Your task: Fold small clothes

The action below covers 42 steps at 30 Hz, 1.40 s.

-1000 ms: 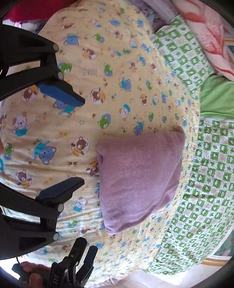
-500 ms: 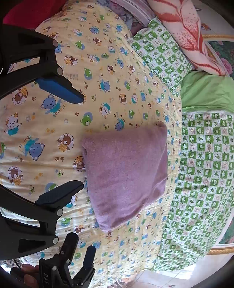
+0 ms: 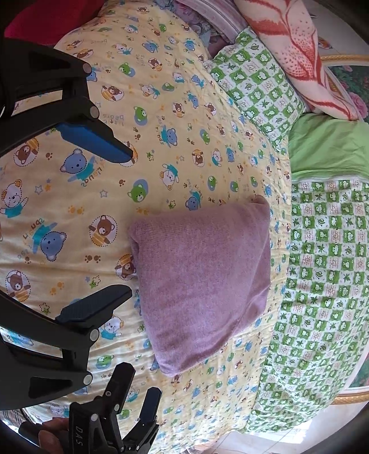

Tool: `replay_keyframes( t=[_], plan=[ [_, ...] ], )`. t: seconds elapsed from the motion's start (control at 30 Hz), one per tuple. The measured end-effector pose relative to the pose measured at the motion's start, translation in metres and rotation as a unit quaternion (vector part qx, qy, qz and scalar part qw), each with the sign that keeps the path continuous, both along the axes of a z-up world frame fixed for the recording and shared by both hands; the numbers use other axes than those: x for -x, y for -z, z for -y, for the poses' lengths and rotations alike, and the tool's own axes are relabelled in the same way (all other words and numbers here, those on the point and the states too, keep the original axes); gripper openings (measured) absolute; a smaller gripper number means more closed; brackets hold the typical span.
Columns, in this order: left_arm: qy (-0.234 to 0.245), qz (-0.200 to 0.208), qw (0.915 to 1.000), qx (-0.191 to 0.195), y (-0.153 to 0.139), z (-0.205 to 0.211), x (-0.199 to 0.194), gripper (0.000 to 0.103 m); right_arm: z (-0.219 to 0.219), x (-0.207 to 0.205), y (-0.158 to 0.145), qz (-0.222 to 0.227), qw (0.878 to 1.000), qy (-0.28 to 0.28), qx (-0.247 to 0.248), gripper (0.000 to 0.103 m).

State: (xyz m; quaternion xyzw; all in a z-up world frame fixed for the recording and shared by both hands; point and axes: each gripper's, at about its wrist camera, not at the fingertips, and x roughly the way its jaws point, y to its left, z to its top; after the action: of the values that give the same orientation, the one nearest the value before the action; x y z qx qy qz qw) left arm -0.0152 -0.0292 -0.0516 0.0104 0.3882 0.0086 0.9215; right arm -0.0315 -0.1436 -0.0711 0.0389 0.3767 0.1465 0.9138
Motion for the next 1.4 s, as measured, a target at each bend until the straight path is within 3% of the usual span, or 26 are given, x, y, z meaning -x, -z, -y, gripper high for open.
replay_keyframes(
  t=[1.4],
  plan=[
    [-0.008,0.0,0.9999,0.013,-0.003,0.002,-0.004,0.089,-0.013,-0.01,-0.004,0.013,1.0,-0.013,0.009,0.09]
  ],
)
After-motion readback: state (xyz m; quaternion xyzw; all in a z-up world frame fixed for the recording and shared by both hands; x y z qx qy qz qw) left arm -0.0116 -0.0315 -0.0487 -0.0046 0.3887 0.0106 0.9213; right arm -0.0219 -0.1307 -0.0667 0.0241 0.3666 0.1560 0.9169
